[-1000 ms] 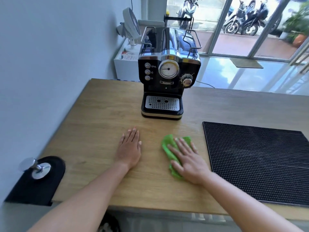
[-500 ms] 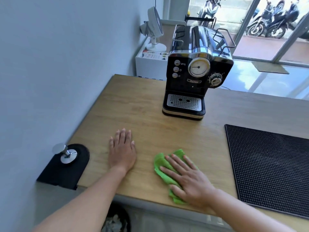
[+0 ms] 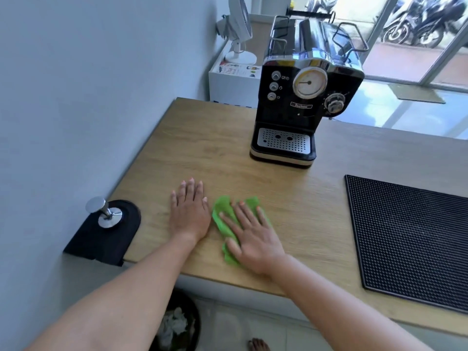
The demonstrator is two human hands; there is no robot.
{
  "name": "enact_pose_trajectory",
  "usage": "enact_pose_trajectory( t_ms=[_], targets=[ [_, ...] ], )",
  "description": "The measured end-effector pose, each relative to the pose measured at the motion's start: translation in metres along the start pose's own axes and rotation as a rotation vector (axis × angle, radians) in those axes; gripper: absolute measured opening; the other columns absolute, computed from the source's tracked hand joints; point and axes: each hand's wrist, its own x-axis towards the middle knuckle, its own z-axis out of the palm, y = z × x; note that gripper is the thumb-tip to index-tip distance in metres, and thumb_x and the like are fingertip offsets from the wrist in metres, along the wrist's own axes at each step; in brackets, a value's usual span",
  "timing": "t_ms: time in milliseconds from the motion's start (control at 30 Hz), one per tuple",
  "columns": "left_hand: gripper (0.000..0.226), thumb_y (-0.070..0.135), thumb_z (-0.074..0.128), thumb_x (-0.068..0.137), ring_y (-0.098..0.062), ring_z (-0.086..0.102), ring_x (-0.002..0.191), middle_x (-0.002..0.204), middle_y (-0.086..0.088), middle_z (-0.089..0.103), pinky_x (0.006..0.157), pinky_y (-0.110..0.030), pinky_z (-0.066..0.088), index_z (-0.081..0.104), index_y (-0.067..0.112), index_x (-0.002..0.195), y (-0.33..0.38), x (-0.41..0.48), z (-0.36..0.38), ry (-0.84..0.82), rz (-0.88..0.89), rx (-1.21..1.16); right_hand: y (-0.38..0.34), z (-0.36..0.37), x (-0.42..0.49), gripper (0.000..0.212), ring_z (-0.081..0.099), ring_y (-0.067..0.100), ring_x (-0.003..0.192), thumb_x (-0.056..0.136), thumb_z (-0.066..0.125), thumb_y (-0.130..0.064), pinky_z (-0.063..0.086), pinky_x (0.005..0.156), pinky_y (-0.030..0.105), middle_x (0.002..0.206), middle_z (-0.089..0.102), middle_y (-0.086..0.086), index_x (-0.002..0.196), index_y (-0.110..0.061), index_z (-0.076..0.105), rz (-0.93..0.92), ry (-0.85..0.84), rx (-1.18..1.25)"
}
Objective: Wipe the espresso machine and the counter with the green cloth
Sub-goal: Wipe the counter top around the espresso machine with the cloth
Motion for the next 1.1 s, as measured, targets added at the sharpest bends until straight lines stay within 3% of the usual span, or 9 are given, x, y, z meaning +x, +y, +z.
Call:
enact_pose_trajectory(
  t_ms=[67,133,233,367,500,667,800,967,1100],
  targets=[
    [0.056,0.035,0.018,0.1,-0.019,0.002,0.149,0.162,0.0,0.007,0.121,-0.045,0.001,0.015,0.02,0.153,0.0,-0.001,0.0,0.007,0.004,0.0,0.012,0.007,-0.051,0.061,-0.01,0.017,0.151,0.097,0.024,-0.056,-0.007,0.119,0.045,0.164,-0.004,-0.005,0.154,-0.043,0.008,-0.169,-0.007,-0.01],
    [0.056,0.035,0.017,0.1,-0.019,0.0,0.149,0.162,0.0,0.006,0.121,-0.045,0.0,0.014,0.02,0.154,0.0,-0.001,-0.001,0.0,0.011,-0.007,0.053,0.005,-0.082,0.061,-0.013,0.013,0.15,0.095,0.027,-0.057,-0.009,0.12,0.041,0.164,-0.006,-0.008,0.152,-0.05,0.007,-0.167,-0.023,-0.034],
    [0.057,0.035,0.013,0.1,-0.021,-0.002,0.15,0.162,-0.002,0.004,0.121,-0.046,0.0,0.01,0.019,0.154,0.001,-0.002,-0.002,0.002,0.022,-0.012,0.114,-0.009,-0.069,0.061,-0.02,0.011,0.148,0.088,0.013,-0.065,-0.008,0.121,0.04,0.164,-0.01,-0.006,0.147,-0.057,-0.001,0.194,-0.006,-0.022],
    [0.057,0.035,0.011,0.099,-0.022,-0.002,0.149,0.162,-0.003,0.003,0.121,-0.047,0.0,0.009,0.019,0.154,0.001,-0.002,-0.003,-0.001,0.025,0.0,0.118,-0.019,0.008,0.064,-0.018,0.017,0.149,0.094,0.013,-0.063,-0.01,0.12,0.047,0.164,-0.014,-0.001,0.153,-0.044,0.0,0.586,0.045,0.085],
    [0.057,0.035,0.012,0.1,-0.022,-0.002,0.149,0.162,-0.003,0.004,0.12,-0.047,0.001,0.01,0.018,0.154,-0.001,-0.001,-0.002,-0.01,0.018,0.014,0.04,-0.009,0.034,0.064,-0.016,0.019,0.149,0.096,0.012,-0.06,-0.011,0.12,0.049,0.164,-0.013,0.0,0.154,-0.039,-0.002,0.347,0.026,0.064],
    [0.056,0.035,0.018,0.1,-0.023,0.004,0.149,0.162,-0.003,0.009,0.12,-0.047,0.003,0.017,0.018,0.153,-0.001,-0.001,-0.001,-0.002,0.005,0.018,0.003,0.017,-0.067,0.06,-0.009,0.016,0.151,0.096,0.023,-0.055,-0.006,0.119,0.045,0.164,-0.004,-0.005,0.154,-0.045,0.008,0.009,0.049,0.025],
    [0.055,0.036,0.019,0.101,-0.026,0.002,0.149,0.162,-0.005,0.008,0.12,-0.049,0.001,0.015,0.019,0.153,0.004,-0.004,-0.003,-0.033,-0.007,0.013,0.063,0.019,-0.125,0.06,-0.008,0.013,0.151,0.093,0.019,-0.06,-0.003,0.12,0.042,0.164,0.0,-0.007,0.152,-0.049,0.009,0.264,0.082,0.026],
    [0.057,0.04,0.017,0.101,-0.025,-0.002,0.149,0.162,-0.004,0.004,0.119,-0.049,-0.003,0.013,0.02,0.154,0.011,-0.008,0.0,-0.04,0.019,0.029,0.111,-0.009,-0.047,0.066,-0.018,0.018,0.149,0.094,0.013,-0.057,-0.011,0.12,0.048,0.164,-0.014,0.0,0.155,-0.038,0.0,0.664,0.063,0.119],
    [0.057,0.041,0.015,0.1,-0.024,-0.004,0.149,0.163,-0.003,0.002,0.12,-0.048,-0.004,0.01,0.021,0.154,0.011,-0.009,0.0,-0.045,0.018,0.033,0.071,-0.012,-0.004,0.066,-0.02,0.02,0.149,0.096,0.012,-0.058,-0.011,0.12,0.048,0.163,-0.016,0.002,0.155,-0.034,-0.003,0.503,0.032,0.105]
  ],
)
